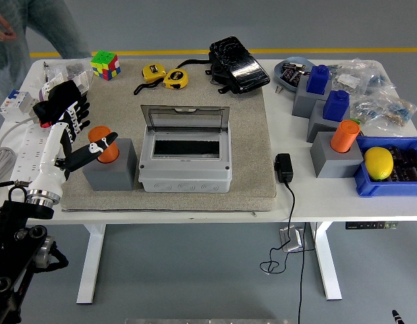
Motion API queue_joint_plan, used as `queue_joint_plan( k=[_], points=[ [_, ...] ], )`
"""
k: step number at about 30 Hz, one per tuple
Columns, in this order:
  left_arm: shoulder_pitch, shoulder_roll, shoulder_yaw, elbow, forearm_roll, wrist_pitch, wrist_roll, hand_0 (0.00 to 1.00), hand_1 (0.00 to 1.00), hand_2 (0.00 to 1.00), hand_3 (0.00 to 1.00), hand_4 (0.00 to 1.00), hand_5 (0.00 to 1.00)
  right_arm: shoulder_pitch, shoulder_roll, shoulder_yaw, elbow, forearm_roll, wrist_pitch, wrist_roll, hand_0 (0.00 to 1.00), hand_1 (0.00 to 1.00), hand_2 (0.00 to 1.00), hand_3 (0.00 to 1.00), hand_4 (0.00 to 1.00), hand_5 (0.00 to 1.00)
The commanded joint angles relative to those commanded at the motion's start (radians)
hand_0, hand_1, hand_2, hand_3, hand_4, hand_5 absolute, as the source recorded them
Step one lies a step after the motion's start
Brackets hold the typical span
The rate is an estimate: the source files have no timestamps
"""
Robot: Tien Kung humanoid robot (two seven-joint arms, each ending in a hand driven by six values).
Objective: Fetch the battery,place it into the box,close the lid of the box
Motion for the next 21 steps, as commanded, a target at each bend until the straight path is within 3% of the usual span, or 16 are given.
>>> queue_joint_plan(
  k=[7,21],
  points=[
    [-0.021,-0.014,0.015,0.043,-0.051,0.004,-0.026,0.784,0.867,0.81,0.827,0.998,0.358,0.0,-0.002,-0.001,0.0,-0.001,0.001,-0.002,0.808,0.767,0.751,0.792,0.998,0.998],
    [-0.035,-0.042,0.031,0.096,-0.056,0.002,-0.032,0.781,0.872,0.822,0.837,0.998,0.368,0.001,-0.006,-0.005,0.0,-0.001,-0.001,-0.005,0.808,0.765,0.751,0.792,0.998,0.998]
  ],
)
